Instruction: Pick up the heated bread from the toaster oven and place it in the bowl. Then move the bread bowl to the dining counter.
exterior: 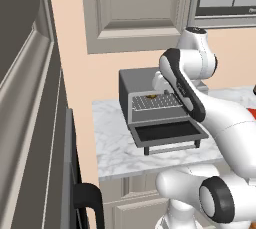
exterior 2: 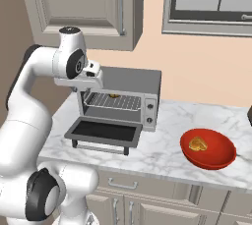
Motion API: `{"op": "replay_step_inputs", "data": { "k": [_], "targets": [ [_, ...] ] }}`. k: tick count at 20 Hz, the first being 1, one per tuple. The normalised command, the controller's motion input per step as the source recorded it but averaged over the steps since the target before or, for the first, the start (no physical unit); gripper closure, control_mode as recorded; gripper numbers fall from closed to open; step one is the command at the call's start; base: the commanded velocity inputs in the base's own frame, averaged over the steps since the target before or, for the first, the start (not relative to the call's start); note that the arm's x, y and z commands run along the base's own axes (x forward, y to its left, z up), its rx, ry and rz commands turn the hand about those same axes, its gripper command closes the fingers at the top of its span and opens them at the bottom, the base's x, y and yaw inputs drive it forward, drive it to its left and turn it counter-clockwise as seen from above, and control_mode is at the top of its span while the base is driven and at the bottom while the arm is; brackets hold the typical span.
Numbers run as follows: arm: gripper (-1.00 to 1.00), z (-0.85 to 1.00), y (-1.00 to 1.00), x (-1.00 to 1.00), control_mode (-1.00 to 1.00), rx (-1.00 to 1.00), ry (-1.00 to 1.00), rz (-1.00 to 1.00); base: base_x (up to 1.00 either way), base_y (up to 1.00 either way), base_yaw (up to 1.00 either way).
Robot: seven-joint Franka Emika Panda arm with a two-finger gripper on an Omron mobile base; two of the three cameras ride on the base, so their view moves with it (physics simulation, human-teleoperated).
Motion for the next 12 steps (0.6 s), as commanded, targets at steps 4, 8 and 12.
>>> {"op": "replay_step_inputs", "data": {
  "k": [4, 8, 12],
  "targets": [
    [-1.0, 0.0, -0.01, -0.06, -1.0, 0.01, 0.0, 0.0, 0.0, 0.0, 0.0],
    [-1.0, -0.03, -0.16, -0.03, -1.0, 0.01, 0.0, 0.0, 0.0, 0.0, 0.0],
    [-1.0, -0.17, -0.25, -0.09, -1.0, 0.05, -0.01, 0.0, 0.0, 0.0, 0.0]
  ]
}}
